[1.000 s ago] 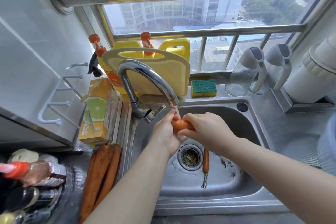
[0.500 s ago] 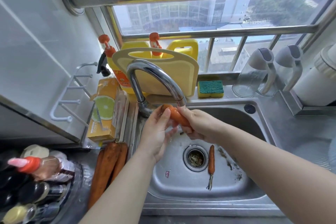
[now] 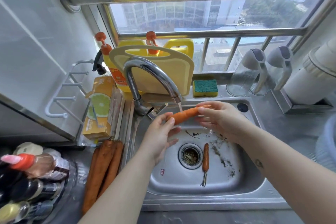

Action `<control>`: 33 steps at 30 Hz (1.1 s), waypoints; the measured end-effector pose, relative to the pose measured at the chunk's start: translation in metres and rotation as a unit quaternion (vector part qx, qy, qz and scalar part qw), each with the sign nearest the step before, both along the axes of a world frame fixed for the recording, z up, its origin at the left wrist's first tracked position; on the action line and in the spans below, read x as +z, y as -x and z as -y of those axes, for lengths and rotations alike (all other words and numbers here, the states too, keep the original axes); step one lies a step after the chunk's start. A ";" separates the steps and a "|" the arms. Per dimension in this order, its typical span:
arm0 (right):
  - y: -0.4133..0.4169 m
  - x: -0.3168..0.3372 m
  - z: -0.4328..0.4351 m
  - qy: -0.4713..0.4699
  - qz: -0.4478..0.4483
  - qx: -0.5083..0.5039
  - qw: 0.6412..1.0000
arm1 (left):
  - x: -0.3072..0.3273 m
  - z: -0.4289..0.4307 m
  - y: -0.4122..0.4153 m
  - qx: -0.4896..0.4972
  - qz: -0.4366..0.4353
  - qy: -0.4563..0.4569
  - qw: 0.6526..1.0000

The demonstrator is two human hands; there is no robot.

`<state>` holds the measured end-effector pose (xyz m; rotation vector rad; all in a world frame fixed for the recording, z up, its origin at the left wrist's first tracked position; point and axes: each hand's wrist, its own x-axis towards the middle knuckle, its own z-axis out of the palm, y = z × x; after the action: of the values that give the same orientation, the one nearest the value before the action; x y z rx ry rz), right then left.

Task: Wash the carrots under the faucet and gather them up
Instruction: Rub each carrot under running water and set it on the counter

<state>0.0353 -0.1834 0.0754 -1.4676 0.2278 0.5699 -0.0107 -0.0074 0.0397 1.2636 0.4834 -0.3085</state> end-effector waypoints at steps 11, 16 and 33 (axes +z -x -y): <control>0.037 -0.021 -0.031 0.187 0.120 0.101 0.970 | -0.001 -0.008 0.049 -0.169 0.132 -0.447 0.868; 0.045 -0.046 -0.060 0.183 0.072 0.155 0.968 | -0.014 -0.053 0.075 -0.082 0.052 -0.583 0.807; 0.066 -0.078 -0.126 0.205 0.024 0.317 0.926 | -0.052 -0.098 0.148 -0.153 -0.055 -0.757 0.633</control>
<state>-0.0302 -0.0577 -0.0024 -1.9724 -0.1943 1.0513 -0.1591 0.0908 -0.0123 3.0458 0.6293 -0.2229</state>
